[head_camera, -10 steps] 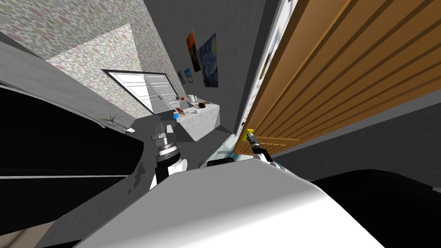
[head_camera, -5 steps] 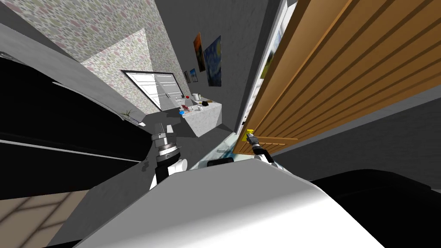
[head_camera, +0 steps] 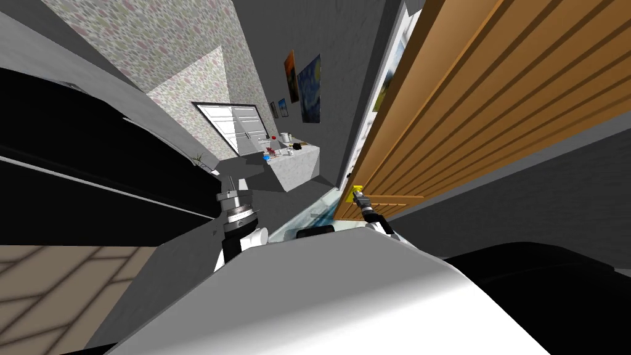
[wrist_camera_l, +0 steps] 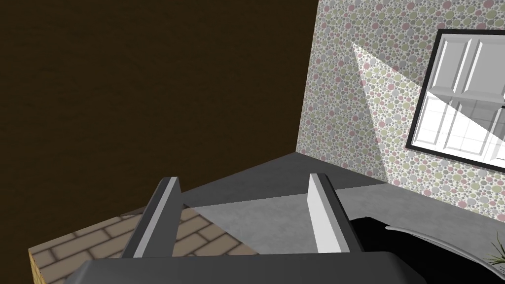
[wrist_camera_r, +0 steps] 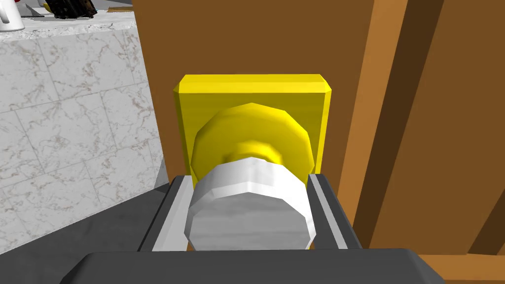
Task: Pull the door open
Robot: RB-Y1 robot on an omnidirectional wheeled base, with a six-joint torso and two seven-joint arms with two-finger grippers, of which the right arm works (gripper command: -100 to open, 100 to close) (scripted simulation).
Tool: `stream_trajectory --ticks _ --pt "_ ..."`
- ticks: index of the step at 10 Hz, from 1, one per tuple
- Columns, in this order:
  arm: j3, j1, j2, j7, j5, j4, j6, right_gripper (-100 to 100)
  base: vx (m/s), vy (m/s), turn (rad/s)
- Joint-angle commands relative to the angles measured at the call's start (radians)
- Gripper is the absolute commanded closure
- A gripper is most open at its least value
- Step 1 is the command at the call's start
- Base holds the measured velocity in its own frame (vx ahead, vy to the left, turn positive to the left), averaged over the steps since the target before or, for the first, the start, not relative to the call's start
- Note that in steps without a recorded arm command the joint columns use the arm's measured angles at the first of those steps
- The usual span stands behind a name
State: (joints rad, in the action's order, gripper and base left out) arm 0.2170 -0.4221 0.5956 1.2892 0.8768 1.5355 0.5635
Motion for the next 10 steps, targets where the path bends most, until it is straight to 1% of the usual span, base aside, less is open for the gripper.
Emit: stream_trajectory --ticks 1,2,5,7,10 --pt "0.000 0.000 0.000 0.000 0.000 0.000 0.000 100 -0.073 -0.013 0.026" --pt "0.011 -0.004 0.010 0.012 -0.005 -0.002 0.006 100 -0.164 -0.029 0.104" --pt "0.025 -0.007 0.031 0.035 -0.014 -0.002 0.021 100 -0.208 -0.041 0.137" --pt "0.036 -0.009 0.047 0.052 -0.020 -0.003 0.033 100 -0.195 -0.087 0.141" --pt "0.051 -0.012 0.070 0.076 -0.030 -0.004 0.049 100 -0.207 -0.037 0.122"
